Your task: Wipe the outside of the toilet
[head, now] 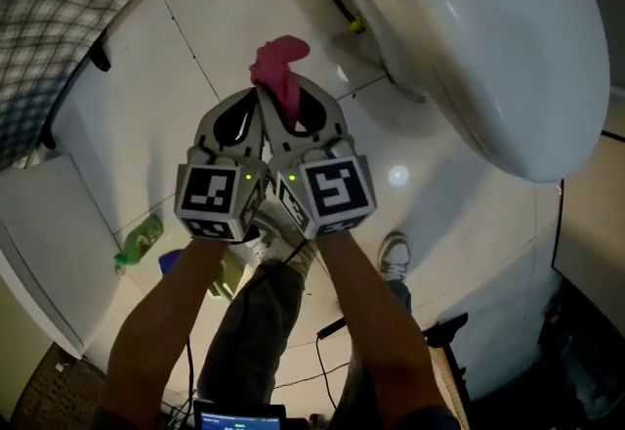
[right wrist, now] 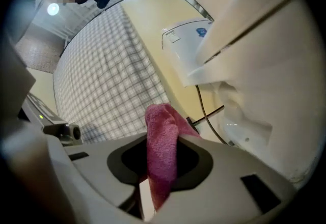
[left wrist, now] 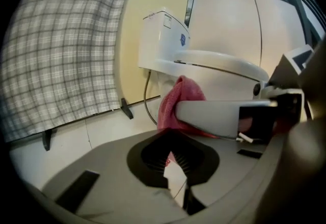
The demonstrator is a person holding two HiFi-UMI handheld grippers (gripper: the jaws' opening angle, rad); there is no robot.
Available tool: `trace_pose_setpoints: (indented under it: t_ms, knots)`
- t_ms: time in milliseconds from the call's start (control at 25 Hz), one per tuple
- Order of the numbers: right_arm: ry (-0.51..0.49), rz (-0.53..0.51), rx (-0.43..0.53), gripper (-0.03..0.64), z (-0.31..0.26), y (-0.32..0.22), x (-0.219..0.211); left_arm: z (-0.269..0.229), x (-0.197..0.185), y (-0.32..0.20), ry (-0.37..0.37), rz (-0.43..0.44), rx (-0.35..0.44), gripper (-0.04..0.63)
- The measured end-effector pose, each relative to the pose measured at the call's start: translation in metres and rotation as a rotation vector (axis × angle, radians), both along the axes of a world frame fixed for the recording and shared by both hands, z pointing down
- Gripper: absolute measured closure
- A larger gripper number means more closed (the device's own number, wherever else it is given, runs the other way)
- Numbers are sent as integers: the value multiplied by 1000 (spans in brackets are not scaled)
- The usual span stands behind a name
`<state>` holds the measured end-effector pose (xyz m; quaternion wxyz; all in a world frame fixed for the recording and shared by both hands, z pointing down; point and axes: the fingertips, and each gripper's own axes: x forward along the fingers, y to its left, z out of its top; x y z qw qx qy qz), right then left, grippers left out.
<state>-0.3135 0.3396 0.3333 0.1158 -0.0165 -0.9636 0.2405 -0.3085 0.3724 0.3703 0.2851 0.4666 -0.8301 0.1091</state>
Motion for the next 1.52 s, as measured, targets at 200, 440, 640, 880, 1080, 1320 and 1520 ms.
trace_pose_setpoints:
  t_ms: [200, 440, 640, 880, 1080, 1320, 1520]
  knots:
    - [43, 93, 44, 529, -21, -5, -34, -32, -45, -6, -17, 60, 56, 580]
    - [25, 127, 143, 531, 2, -52, -101, -18, -104, -44, -39, 19, 140, 578]
    - [7, 144, 244, 532, 51, -98, -141, 26, -137, -88, -63, 68, 164, 578]
    - [-12, 181, 295, 532, 75, -160, -177, 57, -165, -142, -71, 116, 182, 578]
    - [39, 182, 353, 532, 77, -164, -128, 64, -125, -151, -31, 156, 178, 578]
    - [100, 260, 317, 532, 71, -152, -40, 73, -51, -142, 66, 206, 131, 578]
    - [166, 343, 336, 532, 68, -166, 45, 65, 15, -146, 107, 293, 139, 578]
